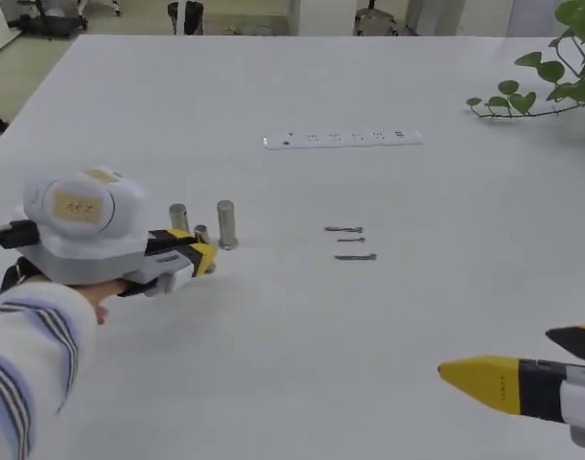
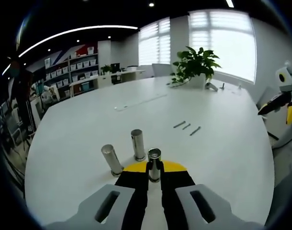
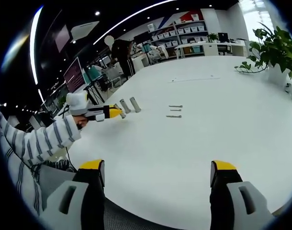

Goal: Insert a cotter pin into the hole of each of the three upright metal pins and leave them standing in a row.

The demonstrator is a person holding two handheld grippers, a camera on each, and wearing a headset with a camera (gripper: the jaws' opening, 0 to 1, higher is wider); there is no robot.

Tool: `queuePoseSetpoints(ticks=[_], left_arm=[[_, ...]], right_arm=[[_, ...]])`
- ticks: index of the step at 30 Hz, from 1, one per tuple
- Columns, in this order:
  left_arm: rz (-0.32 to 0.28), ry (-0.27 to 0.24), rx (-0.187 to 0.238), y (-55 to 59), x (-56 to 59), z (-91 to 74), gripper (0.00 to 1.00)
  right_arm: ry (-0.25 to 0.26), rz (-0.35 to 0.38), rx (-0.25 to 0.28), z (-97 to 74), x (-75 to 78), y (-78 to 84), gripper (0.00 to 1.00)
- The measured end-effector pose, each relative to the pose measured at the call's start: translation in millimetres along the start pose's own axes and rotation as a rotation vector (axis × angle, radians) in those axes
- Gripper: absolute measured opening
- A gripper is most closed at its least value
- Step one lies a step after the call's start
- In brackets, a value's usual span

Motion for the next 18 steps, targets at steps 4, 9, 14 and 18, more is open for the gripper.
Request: queuePoseSetpoints(ticks=[4, 9, 14, 18], left_arm=[[0.007, 0.008, 0.014, -4.6, 10.1, -6.8, 0.05], [0.028, 0.028, 0.027, -8.2, 26.6, -15.3, 0.05], [0.044, 0.047, 0.025, -6.8, 42.4, -20.2, 0.05], [0.030, 0.061, 0.018, -1.2, 52.9, -21.0, 0.05]], right_arm=[[-0.009, -0.004, 0.006, -0.4, -2.4, 0.5, 0.90], [-0.021, -0.007, 0.015, -1.0, -5.5, 2.5, 0.90], [-0.030, -0.018, 0.022, -2.0, -8.0, 2.0, 0.90], [-0.037, -0.024, 0.028, -2.8, -9.6, 0.9, 0.90]])
Point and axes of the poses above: the centre of the closed fingertips' face, and the gripper's own axes: z roughly forward along the fingers, x roughly to its right, y roughly out of its underside, the point moved 8 cm from there along -z, roughly backward along the fingers, and after that the axes turned 8 degrees about z, right-handed, at the moved point
